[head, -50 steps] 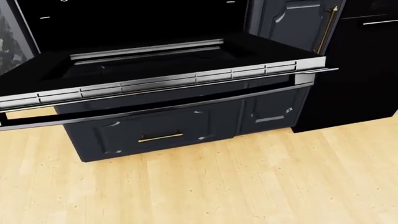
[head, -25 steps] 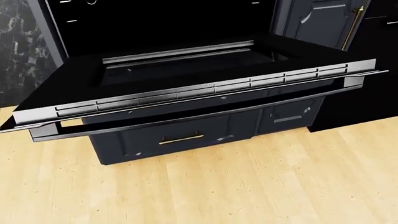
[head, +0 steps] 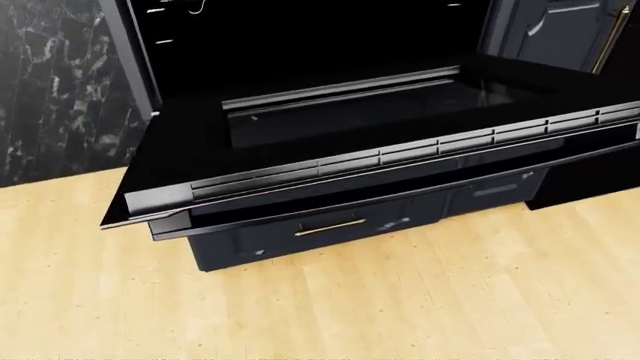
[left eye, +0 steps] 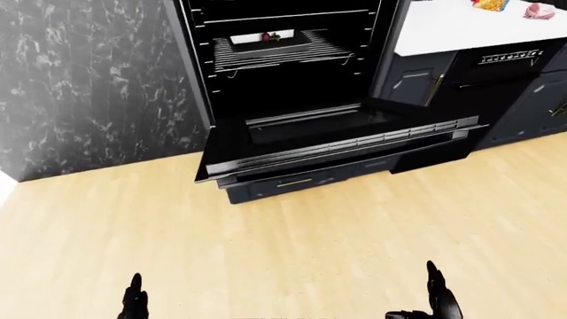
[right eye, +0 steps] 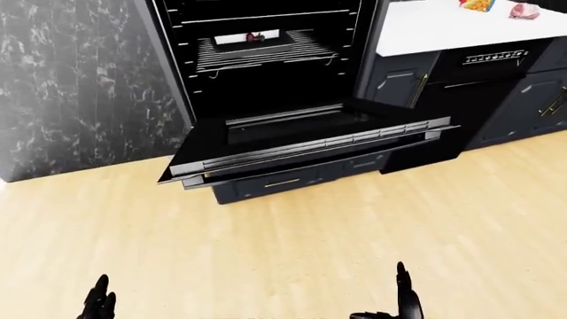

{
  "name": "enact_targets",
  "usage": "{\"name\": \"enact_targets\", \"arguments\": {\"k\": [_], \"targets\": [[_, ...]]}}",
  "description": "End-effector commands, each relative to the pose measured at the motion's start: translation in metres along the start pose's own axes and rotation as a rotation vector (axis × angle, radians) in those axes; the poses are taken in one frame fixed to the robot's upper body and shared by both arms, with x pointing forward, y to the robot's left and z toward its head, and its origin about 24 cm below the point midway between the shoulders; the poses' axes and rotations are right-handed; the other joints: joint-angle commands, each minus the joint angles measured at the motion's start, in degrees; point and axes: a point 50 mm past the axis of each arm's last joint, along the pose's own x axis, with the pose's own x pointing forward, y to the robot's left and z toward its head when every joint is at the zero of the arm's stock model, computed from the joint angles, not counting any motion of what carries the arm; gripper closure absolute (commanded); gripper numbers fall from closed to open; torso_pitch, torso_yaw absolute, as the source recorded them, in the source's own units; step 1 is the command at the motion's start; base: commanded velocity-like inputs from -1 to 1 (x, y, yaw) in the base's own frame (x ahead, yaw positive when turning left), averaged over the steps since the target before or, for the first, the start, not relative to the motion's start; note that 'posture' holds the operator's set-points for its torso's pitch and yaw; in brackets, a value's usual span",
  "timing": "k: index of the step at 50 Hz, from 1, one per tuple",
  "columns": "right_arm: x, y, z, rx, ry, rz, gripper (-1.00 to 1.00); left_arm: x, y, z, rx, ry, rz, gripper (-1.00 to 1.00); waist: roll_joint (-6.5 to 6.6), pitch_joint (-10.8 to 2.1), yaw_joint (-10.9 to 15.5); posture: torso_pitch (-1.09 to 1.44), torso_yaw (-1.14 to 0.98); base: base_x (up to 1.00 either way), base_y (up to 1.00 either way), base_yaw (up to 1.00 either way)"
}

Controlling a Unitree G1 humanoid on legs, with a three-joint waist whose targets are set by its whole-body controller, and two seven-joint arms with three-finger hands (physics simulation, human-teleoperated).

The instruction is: Close the oven door.

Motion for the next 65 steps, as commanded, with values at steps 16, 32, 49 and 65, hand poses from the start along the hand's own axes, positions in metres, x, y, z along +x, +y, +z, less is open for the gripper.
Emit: {"name": "enact_targets", "arguments": {"k": [16,32,49,65], "targets": [[0.0046,-0.0051,0.0119,-0.006,-0.06,-0.024,-1.0,0.0049,0.0024,0.0104,0.008,-0.061,0.005,-1.0,0.73,-0.66,-0.6,0.0,0.0,0.0,0.38,0.0],[0.0064,-0.0068,0.0147,-0.001,-0.066,-0.025,-1.0,0.0065,0.0027,0.0121,0.01,-0.063,0.005,-1.0,-2.26,-0.45,-0.2,0.0,0.0,0.0,0.4,0.0],[0.0042,-0.0052,0.0116,-0.004,-0.064,-0.023,-1.0,0.0066,0.0018,0.0118,0.009,-0.061,0.008,-1.0,4.57,-1.27,0.1,0.0,0.0,0.0,0.42,0.0],[0.0025,-0.0043,0.0092,-0.005,-0.061,-0.027,-1.0,0.0071,0.0064,0.0124,0.003,-0.055,0.021,-1.0,-3.16,-0.85,-0.7,0.0,0.0,0.0,0.44,0.0]]}}
